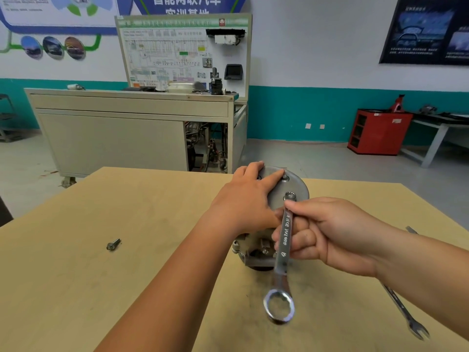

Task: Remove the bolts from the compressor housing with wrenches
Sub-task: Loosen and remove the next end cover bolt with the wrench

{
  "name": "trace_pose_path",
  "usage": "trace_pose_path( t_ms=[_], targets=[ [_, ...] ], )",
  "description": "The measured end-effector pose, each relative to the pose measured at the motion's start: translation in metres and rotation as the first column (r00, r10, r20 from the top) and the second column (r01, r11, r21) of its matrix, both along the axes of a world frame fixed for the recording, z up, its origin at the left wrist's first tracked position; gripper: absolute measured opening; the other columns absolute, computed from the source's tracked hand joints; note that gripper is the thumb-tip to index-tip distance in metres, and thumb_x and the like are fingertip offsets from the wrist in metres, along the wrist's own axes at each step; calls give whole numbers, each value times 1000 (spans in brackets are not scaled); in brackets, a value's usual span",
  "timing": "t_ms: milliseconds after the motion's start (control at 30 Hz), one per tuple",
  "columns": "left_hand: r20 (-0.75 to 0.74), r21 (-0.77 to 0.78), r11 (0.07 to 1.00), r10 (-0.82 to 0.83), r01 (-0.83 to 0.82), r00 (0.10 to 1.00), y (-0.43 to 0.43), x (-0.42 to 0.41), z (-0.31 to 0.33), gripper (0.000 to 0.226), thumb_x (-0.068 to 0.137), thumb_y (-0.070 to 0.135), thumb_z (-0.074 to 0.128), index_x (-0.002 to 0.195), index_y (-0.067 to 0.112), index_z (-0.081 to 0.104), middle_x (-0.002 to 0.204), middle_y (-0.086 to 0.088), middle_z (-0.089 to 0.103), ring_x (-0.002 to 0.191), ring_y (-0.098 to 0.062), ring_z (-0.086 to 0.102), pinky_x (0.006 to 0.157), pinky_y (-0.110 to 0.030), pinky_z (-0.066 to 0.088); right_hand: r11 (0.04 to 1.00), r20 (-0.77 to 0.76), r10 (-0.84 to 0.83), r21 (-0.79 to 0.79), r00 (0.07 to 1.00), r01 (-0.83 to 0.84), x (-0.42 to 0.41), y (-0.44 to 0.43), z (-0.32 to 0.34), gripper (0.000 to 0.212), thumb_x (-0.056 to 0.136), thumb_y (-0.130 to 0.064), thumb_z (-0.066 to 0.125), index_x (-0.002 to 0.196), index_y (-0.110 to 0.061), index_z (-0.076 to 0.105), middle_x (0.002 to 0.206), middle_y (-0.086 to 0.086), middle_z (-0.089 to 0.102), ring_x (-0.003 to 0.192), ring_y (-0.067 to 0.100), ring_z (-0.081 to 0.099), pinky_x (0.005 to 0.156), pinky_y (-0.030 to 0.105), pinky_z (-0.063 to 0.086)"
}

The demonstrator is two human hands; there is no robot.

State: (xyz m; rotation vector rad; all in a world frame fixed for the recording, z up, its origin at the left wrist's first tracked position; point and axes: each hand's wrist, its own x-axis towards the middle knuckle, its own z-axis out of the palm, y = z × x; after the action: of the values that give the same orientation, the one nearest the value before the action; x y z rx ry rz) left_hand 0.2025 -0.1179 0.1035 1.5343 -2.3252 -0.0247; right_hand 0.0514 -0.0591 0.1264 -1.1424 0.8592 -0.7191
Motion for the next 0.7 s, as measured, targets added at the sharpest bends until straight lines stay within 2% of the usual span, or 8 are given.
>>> trace_pose_path(
  t_ms=[133,233,367,467,533,567,633,700],
  targets=[
    [-39,21,1000,-2,2,999,2,3,0,99,66,73,56,150,38,19,155,2,14,141,-19,11,112,-39,25,985,-329,152,-29,932,-171,-24,-9,9,27,88,-30,48,79,-7,57,58,14,66,38,16,58,40,22,48],
    [-51,-9,1000,2,-3,999,3,4,-1,98,69,76,58,150,38,20,155,4,15,140,-19,13,113,-39,24,957,-644,179,-62,744,-284,-47,-22,32,31,79,-40,53,76,-10,59,55,6,61,43,15,56,47,24,50],
    [-32,-5,1000,-9,9,999,3,1,0,98,70,77,56,150,37,18,155,4,14,140,-18,11,113,-39,25,848,-935,-80,-245,345,-469,-63,-49,57,23,89,-41,50,84,-23,62,63,-7,66,58,5,61,65,22,46],
    [-23,3,1000,-7,7,1000,3,0,1,98,69,78,55,151,38,17,155,4,14,140,-19,11,112,-40,25,683,-917,-358,-386,176,-620,-69,-68,59,17,94,-44,40,93,-34,54,84,-13,61,79,5,55,78,23,42],
    [-33,4,1000,-1,1,999,3,1,0,98,68,77,56,150,38,18,155,4,15,140,-18,11,113,-39,24,561,-857,-493,-445,150,-697,-70,-76,54,22,96,-44,33,99,-32,52,90,-14,55,86,5,50,93,28,32],
    [-40,4,1000,1,-1,999,3,2,0,98,68,77,57,150,38,19,154,5,15,140,-18,12,113,-39,24,505,-830,-534,-468,164,-725,-71,-78,51,24,95,-45,31,100,-31,51,89,-15,52,85,3,47,93,27,28],
    [-51,9,1000,4,-4,999,4,3,0,98,69,76,58,150,39,19,154,5,15,141,-18,11,113,-39,24,439,-813,-538,-497,224,-749,-73,-79,47,26,91,-49,26,95,-35,48,84,-17,50,80,0,45,79,22,32],
    [-52,14,1000,6,-5,999,4,4,0,97,69,76,58,150,39,19,155,5,14,141,-18,11,113,-39,24,461,-827,-487,-517,281,-721,-77,-78,48,20,89,-49,29,89,-41,47,82,-15,52,78,-1,48,71,18,37]
  ],
)
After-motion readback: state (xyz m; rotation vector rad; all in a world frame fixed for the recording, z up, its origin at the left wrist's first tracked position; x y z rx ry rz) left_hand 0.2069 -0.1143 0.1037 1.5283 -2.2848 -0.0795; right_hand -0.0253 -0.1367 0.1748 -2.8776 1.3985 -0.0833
